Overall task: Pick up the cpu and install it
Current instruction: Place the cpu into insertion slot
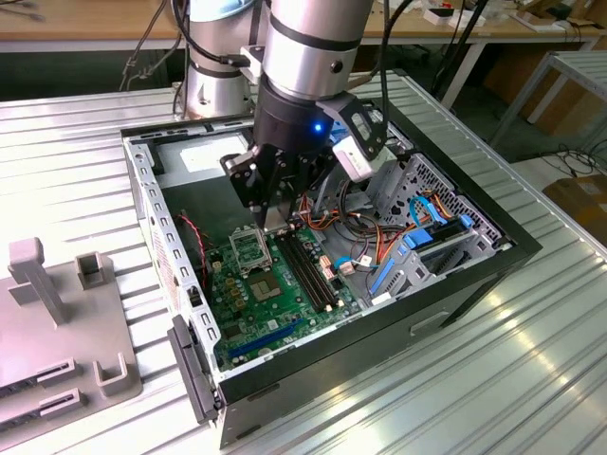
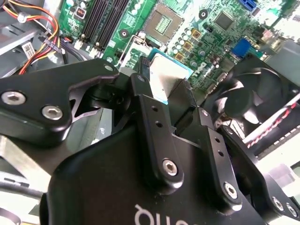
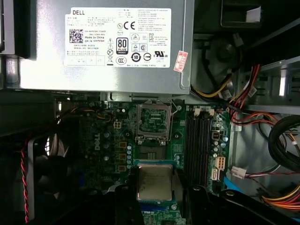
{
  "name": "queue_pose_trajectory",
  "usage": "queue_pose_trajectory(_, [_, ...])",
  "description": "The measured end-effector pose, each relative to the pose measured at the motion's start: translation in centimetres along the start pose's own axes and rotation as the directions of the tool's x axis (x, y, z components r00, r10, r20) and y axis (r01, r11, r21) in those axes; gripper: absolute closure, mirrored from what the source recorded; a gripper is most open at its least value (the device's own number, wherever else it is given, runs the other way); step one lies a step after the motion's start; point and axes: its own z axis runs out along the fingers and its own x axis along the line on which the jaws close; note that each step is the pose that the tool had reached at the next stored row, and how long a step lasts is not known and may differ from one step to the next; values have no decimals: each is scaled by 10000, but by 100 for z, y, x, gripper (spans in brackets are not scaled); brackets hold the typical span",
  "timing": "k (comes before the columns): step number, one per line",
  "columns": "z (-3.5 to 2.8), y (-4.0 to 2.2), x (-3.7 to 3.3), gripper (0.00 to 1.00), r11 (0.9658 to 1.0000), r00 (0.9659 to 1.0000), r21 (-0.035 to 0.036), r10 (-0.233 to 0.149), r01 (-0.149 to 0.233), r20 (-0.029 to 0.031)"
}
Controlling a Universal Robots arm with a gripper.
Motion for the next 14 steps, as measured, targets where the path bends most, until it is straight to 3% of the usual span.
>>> queue_pose_trajectory(11, [216,4,-7,59,10000,10000,-1,30,-30,-1])
queue_pose_trajectory(14, [286,-22,-9,59,10000,10000,-2,32,-32,0])
